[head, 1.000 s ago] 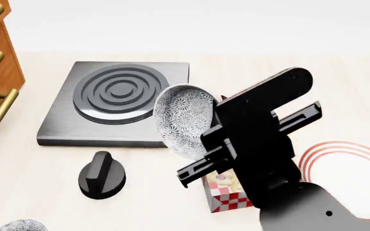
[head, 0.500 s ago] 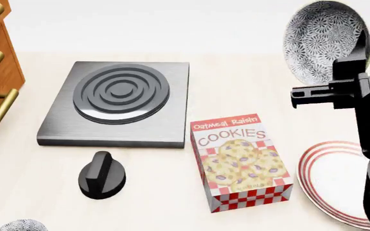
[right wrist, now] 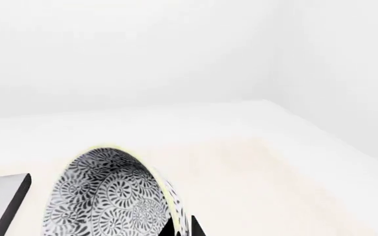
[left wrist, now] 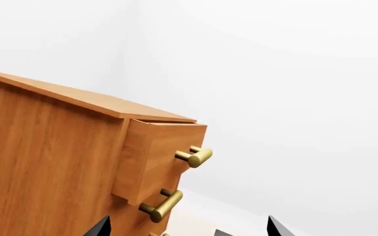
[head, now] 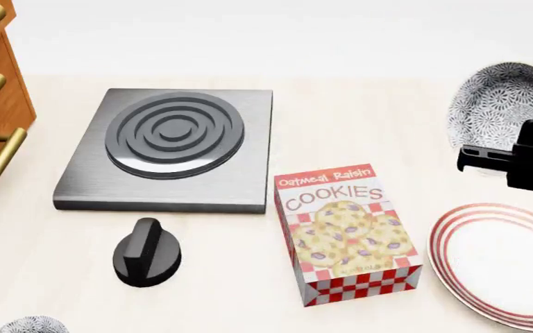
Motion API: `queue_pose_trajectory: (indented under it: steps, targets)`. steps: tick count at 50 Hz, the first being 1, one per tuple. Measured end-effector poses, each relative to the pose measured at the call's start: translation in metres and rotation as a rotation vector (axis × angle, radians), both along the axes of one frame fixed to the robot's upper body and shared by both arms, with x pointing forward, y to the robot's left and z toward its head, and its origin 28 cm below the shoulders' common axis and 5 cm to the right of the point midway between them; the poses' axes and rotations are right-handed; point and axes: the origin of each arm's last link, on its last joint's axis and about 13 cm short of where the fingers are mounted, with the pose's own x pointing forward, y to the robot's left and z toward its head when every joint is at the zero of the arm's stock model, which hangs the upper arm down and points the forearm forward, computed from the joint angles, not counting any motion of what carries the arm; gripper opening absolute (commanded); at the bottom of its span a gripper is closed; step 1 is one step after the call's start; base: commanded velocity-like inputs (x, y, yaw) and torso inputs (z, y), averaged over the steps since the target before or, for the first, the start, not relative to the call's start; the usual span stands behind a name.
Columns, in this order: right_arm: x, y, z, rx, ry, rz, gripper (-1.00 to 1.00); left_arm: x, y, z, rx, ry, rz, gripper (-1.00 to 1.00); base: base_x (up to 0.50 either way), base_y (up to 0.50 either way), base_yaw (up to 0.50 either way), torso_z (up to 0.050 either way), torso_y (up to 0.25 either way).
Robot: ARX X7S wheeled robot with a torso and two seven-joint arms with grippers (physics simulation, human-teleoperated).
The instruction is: Pick the akita bowl from table center and place it on the plate.
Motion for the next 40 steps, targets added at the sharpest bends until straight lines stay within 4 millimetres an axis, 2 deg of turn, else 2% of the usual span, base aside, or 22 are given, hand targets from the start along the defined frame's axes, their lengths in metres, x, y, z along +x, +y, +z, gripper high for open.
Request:
queue_pose_trajectory:
  steps: [20,34,40]
  targets:
    - [0.004,-0.001,-0.019,0.144,0.09,-0.014,-1.0,0.001,0.0,0.0,-0.002,-0.001,0.001,1.0,0.0,0.0,0.0,0.0,0.0]
    - [0.022,-0.033,-0.012,0.658,0.348,-0.131,-1.0,-0.001,0.0,0.001,0.02,-0.046,0.0,1.0,0.0,0.0,0.0,0.0,0.0]
    - [0.029,-0.039,-0.014,0.816,0.43,-0.146,-1.0,-0.001,0.0,0.0,0.035,-0.059,0.006,1.0,0.0,0.0,0.0,0.0,0.002]
